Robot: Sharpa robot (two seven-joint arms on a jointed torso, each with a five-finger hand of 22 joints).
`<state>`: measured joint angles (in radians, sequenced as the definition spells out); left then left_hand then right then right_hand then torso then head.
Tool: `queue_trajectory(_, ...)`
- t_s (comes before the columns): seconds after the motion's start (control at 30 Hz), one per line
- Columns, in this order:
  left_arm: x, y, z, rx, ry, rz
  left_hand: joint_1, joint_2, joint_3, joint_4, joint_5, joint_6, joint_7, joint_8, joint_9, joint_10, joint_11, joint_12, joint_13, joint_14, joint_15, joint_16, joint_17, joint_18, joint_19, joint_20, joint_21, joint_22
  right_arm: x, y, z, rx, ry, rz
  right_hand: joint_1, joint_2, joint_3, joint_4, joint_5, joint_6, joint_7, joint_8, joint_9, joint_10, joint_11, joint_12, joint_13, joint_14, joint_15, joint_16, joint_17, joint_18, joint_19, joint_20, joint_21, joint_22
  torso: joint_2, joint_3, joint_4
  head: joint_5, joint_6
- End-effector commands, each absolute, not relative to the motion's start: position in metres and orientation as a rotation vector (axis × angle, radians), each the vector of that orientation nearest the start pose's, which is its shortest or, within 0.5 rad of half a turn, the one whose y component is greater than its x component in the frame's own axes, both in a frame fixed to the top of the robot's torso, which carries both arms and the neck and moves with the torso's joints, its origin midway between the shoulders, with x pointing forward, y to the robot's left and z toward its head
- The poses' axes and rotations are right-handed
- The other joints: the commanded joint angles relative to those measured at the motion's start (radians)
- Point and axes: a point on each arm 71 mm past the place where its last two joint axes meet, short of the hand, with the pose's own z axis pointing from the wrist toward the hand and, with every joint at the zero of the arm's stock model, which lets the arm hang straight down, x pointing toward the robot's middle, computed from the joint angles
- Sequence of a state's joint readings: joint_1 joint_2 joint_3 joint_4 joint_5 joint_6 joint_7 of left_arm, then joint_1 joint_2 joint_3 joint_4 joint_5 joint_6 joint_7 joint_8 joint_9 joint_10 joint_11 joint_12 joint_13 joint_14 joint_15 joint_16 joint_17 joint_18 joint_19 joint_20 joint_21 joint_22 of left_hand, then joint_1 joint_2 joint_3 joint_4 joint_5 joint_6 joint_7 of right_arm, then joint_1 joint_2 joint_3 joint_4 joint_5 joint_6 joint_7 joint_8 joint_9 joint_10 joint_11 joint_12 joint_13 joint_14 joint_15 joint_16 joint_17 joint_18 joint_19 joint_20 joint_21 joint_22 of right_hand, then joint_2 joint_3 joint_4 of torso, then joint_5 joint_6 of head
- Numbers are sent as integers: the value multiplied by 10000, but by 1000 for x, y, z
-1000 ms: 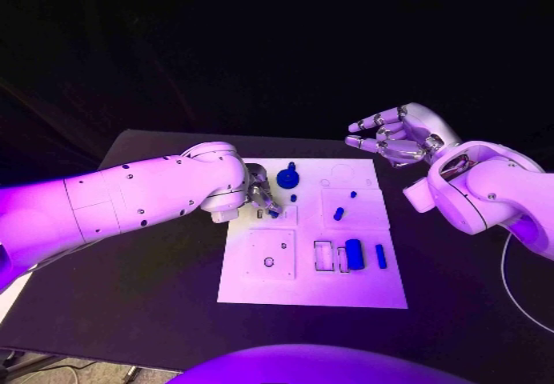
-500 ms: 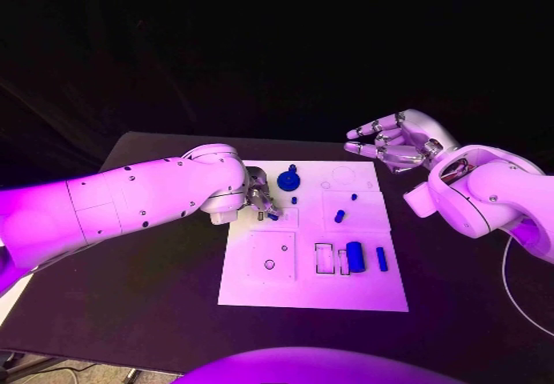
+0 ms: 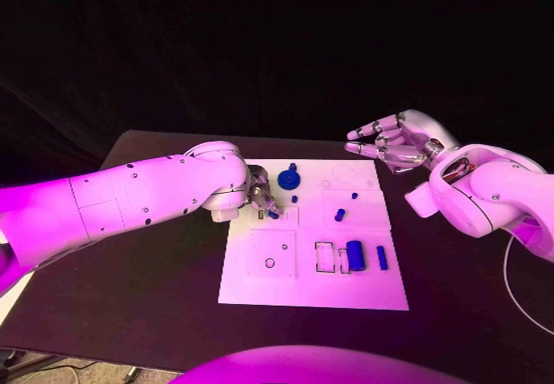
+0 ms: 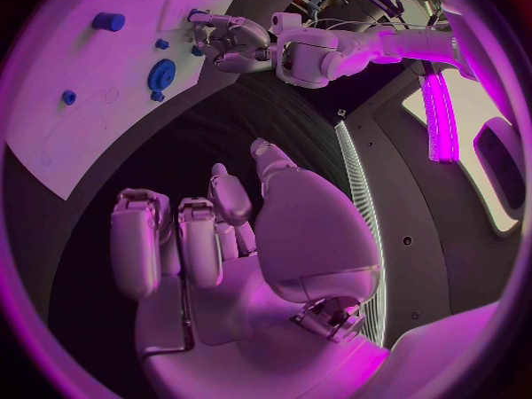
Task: Assemble the parts on the task board
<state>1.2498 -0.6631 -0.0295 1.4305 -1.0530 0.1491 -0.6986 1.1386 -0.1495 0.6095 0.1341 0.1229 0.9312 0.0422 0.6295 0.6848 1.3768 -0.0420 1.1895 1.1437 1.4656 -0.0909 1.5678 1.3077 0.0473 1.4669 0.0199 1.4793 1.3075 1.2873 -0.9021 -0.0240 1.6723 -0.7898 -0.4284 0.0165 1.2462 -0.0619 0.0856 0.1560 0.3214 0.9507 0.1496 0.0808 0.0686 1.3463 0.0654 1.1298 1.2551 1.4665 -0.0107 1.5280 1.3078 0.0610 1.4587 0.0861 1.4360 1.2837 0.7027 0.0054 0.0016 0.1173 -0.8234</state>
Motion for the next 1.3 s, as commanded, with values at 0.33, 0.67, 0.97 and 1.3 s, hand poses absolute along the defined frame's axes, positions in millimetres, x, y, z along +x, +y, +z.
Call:
queue_trajectory(0.33, 495, 161, -215, -2022, 24091, -1728, -652, 135, -724, -97, 7, 533, -256, -42, -58, 143, -66, 153, 132, 1051, -77, 30, 2631, -149, 359, -60, 98, 1292, 473, -192, -126, 4014, 16097, 10980, -110, -20, -70, 20, 61, 25, 2, 34, 6, -81, -40, -68, -43, 865, -48, -57, 1881, -20, -54, 4, -37, -15, -3, 8, -12, -4, -41)
queue_trajectory(0.67, 498, 160, -215, -2082, 24078, -1662, -876, 282, -1166, 108, 9, 659, -276, -81, -78, 211, -80, 217, 212, 1051, -86, 30, 2631, -167, 398, -68, 138, 1369, 473, -192, -126, 4036, 16092, 10960, -120, -17, -80, 30, 66, 23, 2, 33, 5, -111, -38, -117, -79, 860, -47, -71, 1861, -16, -61, 4, -46, -31, 1, 5, -5, -58, -49)
queue_trajectory(0.97, 501, 164, -216, -2282, 24032, -1489, -1115, 343, -1842, 352, 0, 739, -282, -115, -78, 222, -85, 187, 199, 1051, -92, 30, 2631, -171, 409, -73, 142, 1394, 473, -193, -126, 4059, 16102, 10933, -133, -12, -99, 45, 74, 20, 3, 31, 5, -139, -36, -158, -109, 850, -46, -98, 1821, -8, -80, 6, -67, -73, -6, 3, -1, -76, -29)
queue_trajectory(1.3, 502, 167, -216, -2351, 23929, -1544, -1617, 78, -3677, 1062, -387, 783, -291, -150, -49, 200, -90, 95, 120, 1051, -108, 30, 2631, -171, 417, -92, 134, 1413, 473, -193, -126, 4053, 16104, 10929, -167, -12, -154, 81, 84, 10, 9, 25, 5, -186, -32, -219, -154, 831, -42, -147, 1751, 10, -123, 10, -115, -162, 4, -8, -3, -108, 3)
